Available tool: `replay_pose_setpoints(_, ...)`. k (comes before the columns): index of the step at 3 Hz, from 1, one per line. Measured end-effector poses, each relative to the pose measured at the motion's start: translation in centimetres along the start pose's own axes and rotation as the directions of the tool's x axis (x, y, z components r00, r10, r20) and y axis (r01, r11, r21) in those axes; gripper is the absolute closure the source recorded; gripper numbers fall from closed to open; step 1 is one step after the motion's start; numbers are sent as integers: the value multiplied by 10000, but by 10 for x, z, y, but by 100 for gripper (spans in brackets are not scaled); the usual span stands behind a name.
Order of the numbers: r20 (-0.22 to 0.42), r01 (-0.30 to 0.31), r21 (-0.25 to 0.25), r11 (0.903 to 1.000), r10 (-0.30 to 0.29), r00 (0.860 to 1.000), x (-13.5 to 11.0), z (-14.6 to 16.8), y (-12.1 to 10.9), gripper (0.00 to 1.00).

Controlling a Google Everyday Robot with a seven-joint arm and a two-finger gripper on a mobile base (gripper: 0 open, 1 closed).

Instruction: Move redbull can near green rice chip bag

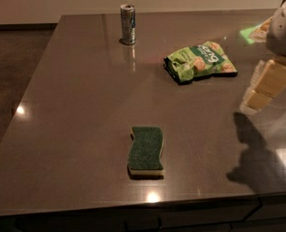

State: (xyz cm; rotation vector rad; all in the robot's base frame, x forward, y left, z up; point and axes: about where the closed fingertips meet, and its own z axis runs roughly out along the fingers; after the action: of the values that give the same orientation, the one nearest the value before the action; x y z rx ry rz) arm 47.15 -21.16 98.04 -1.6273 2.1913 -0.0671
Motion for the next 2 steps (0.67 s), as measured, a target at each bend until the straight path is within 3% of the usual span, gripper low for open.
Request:
replay_pose_setpoints(1, 812, -370, 373, 9986, 339, 9961, -14, 12, -30, 0)
replay_pose_setpoints(2, 1781, -1164, 720, 9906, 1021, 9787, -36, 33, -78, 0)
